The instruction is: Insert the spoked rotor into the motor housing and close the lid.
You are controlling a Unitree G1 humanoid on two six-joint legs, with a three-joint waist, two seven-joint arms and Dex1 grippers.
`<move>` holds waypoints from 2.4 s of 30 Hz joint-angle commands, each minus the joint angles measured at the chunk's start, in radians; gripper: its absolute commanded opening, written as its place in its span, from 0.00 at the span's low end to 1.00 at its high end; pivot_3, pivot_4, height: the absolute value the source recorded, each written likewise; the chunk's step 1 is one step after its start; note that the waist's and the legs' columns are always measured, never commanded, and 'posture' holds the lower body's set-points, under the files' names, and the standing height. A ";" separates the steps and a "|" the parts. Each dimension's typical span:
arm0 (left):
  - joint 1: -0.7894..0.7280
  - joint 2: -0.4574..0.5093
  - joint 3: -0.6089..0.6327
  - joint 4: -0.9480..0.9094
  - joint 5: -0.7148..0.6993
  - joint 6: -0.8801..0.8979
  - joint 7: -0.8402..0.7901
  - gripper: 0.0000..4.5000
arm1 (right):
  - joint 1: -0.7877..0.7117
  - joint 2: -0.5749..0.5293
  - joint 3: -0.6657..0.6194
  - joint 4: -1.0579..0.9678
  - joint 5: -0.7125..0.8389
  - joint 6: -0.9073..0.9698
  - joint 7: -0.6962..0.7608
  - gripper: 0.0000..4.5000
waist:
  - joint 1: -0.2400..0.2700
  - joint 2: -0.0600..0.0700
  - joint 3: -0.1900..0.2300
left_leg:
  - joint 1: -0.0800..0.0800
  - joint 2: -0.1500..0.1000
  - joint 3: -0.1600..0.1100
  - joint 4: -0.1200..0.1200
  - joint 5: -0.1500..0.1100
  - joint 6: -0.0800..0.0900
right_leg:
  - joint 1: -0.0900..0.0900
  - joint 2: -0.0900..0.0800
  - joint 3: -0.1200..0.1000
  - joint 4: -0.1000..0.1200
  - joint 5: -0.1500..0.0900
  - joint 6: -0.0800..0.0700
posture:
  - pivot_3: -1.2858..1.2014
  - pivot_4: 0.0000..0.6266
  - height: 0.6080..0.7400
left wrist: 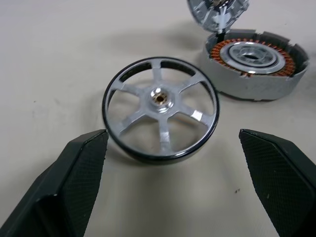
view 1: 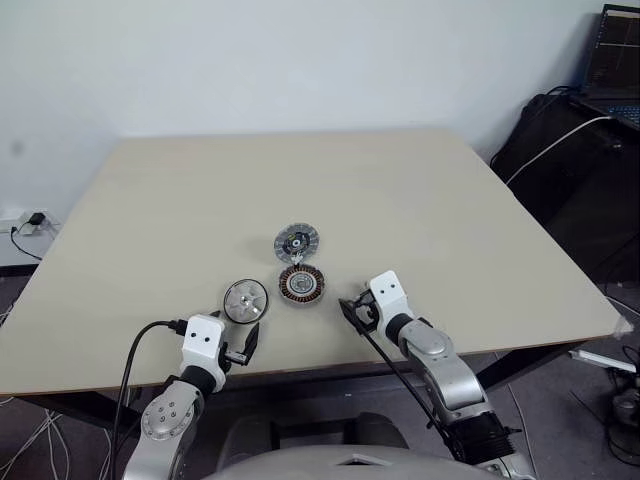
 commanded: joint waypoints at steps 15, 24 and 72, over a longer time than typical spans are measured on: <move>0.003 -0.003 -0.010 -0.029 0.001 -0.016 0.005 1.00 | 0.010 0.026 0.003 0.041 0.006 0.041 0.007 0.80 | -0.002 0.001 -0.002 | 0.000 0.000 0.000 0.000 0.000 0.000 | 0.000 0.000 0.000 0.000 0.000 0.000 | 0.52 0.00 1.00; 0.004 -0.001 -0.011 -0.029 0.002 -0.017 0.004 1.00 | 0.014 0.041 0.002 0.017 0.041 0.082 0.017 0.15 | -0.001 0.000 -0.004 | 0.001 0.000 0.000 0.000 0.000 0.000 | 0.001 0.000 0.000 0.000 0.000 0.000 | 0.52 0.00 1.00; 0.022 -0.007 -0.023 -0.032 0.004 -0.019 0.036 1.00 | -0.325 0.192 0.137 0.259 -0.007 -0.015 0.047 0.15 | -0.015 0.002 -0.001 | 0.000 0.000 0.000 -0.001 0.000 0.000 | -0.001 0.001 0.000 0.000 0.000 0.000 | 0.52 0.00 1.00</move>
